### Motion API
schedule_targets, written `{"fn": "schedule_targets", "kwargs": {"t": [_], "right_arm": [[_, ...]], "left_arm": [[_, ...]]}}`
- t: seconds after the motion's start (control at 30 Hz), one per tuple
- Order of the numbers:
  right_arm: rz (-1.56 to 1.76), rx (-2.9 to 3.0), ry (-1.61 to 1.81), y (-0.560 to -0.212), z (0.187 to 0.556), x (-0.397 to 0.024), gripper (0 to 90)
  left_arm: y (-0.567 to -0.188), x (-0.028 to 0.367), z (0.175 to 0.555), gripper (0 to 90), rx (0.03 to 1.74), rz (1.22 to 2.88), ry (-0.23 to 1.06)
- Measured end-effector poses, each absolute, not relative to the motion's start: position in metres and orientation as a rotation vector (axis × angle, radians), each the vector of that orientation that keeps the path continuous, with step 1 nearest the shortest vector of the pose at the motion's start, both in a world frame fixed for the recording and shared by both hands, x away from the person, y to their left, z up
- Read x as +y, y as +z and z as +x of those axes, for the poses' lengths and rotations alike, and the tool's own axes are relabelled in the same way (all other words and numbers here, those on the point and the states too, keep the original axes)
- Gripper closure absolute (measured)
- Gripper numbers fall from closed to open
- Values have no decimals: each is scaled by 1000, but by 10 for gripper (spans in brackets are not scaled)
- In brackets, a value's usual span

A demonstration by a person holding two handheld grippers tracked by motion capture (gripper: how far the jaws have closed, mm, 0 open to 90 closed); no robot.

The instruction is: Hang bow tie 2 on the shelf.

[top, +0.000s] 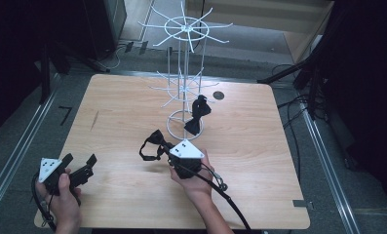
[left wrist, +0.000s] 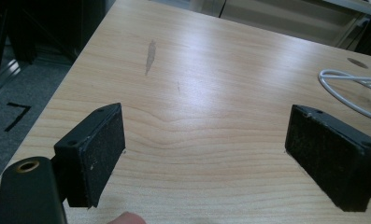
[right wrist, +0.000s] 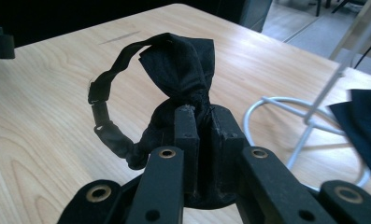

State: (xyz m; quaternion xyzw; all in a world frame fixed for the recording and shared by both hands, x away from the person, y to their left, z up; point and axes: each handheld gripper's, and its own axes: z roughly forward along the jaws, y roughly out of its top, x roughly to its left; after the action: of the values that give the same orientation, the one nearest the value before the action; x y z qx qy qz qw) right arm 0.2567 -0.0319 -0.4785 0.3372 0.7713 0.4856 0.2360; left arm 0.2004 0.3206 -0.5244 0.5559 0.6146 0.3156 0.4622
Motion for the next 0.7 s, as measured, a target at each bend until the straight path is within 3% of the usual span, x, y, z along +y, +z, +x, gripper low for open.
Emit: {"fn": "schedule_targets", "kwargs": {"t": [0.7], "right_arm": [[1003, 1977, 1381, -457, 256, -69, 839]], "left_arm": [[-524, 320, 200, 131, 1509, 1373, 778]]}}
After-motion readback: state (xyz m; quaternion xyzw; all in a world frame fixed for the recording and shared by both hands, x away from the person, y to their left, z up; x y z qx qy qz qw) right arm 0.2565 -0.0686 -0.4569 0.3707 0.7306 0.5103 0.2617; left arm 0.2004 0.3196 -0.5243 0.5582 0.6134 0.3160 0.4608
